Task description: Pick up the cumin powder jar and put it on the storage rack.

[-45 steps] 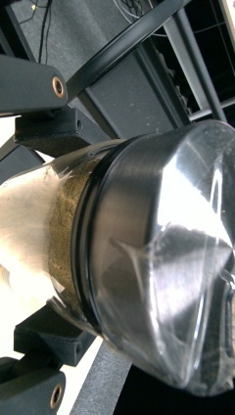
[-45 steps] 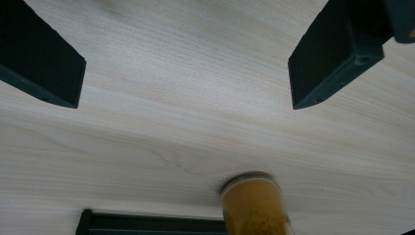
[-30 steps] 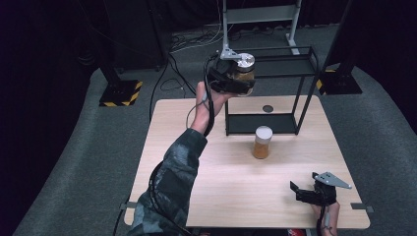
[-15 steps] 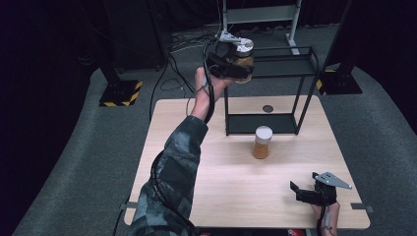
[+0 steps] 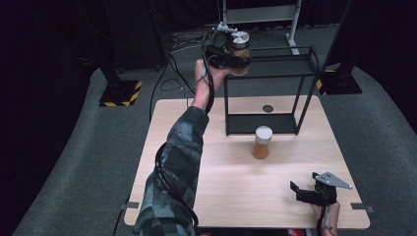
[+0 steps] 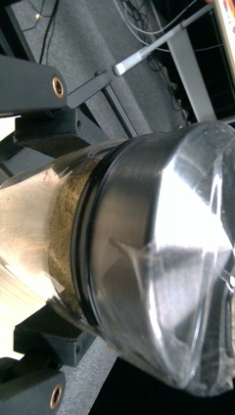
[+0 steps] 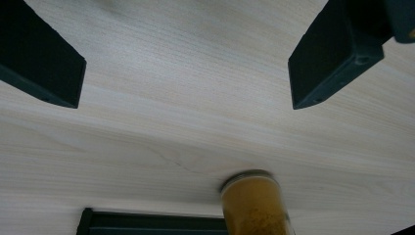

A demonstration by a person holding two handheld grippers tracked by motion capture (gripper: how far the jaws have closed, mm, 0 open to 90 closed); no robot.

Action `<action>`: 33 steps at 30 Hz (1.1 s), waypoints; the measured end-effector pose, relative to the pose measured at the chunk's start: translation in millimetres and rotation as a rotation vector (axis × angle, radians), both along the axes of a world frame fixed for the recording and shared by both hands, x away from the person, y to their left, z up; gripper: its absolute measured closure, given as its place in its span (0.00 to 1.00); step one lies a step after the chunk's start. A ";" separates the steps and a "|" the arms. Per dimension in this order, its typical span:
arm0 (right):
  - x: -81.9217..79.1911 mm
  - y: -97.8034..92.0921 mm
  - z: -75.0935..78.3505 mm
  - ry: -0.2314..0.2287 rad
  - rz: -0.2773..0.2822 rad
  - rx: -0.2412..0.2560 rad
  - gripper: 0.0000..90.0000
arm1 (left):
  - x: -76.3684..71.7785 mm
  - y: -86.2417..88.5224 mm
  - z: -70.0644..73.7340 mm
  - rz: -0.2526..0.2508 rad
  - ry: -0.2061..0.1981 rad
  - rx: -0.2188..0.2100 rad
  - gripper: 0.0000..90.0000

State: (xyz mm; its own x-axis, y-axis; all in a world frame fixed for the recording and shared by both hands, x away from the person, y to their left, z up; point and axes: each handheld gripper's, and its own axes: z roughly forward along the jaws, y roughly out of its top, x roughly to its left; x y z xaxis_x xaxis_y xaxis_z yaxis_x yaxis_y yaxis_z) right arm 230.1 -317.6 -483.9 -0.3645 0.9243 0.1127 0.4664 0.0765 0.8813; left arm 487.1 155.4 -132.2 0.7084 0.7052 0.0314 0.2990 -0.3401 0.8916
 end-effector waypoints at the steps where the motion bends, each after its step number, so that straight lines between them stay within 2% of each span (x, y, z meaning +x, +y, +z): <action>1: 0.2 0.0 0.1 0.001 0.001 0.000 0.00 | 2.1 -0.8 0.1 0.003 0.002 0.004 0.33; 5: -0.3 -0.1 -0.2 -0.001 -0.001 0.001 0.00 | 8.6 -4.7 -0.7 0.017 0.007 0.019 0.33; 11: -0.2 -0.5 -0.1 0.000 0.002 0.004 0.00 | 18.7 -8.3 -2.9 0.029 0.021 0.019 0.33; 28: -0.5 -1.1 -0.6 -0.003 0.005 0.007 0.00 | 43.5 -18.3 -24.7 0.082 0.072 0.013 0.33; 33: -1.1 -1.3 -0.9 -0.006 0.007 0.009 0.00 | 43.8 -19.5 -30.7 0.088 0.052 0.011 0.33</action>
State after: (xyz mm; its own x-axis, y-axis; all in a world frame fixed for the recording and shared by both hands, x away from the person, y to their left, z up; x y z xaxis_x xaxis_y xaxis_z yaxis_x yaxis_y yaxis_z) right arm 229.0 -318.8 -484.8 -0.3715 0.9208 0.1184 0.4606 0.0720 0.8847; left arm 530.9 135.9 -162.9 0.6446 0.7645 0.0043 0.3739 -0.3201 0.8705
